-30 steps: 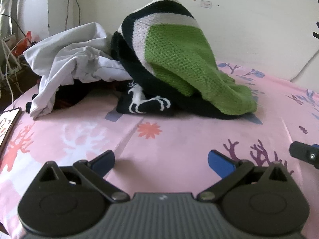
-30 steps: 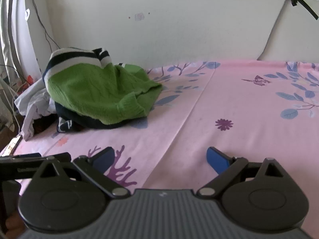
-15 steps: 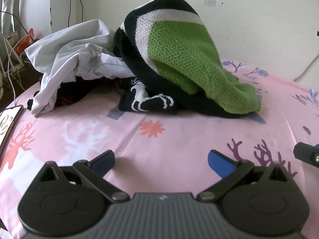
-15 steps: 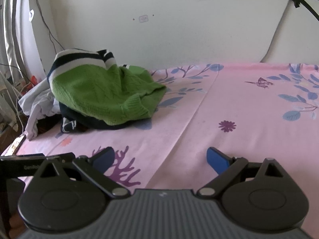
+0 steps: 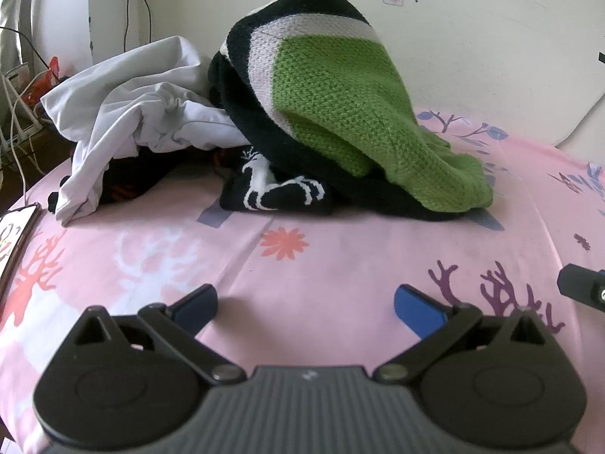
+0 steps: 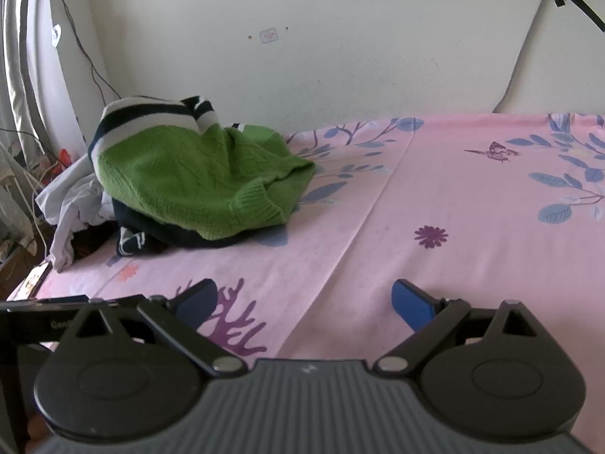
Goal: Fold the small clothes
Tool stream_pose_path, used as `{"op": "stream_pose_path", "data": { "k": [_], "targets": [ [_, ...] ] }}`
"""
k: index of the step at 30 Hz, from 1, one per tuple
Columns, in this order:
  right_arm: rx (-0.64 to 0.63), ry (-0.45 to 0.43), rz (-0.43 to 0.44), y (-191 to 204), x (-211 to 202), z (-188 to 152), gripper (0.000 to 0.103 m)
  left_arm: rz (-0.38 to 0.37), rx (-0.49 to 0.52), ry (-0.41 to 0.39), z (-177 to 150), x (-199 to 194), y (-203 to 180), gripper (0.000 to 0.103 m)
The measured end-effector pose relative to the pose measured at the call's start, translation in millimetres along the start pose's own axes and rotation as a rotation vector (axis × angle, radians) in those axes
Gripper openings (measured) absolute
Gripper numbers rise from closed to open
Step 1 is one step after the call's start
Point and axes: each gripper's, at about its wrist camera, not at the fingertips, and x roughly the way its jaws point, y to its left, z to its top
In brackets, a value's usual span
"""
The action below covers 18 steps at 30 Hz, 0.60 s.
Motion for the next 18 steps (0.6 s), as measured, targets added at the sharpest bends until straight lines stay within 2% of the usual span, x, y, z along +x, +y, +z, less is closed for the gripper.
{"op": "stream_pose_path", "data": {
  "k": [18],
  "targets": [
    [0.002,-0.004,0.0,-0.4,-0.6,0.5,0.089,-0.036,-0.047,-0.019,-0.6,-4.6,7.5,0.103]
  ]
}}
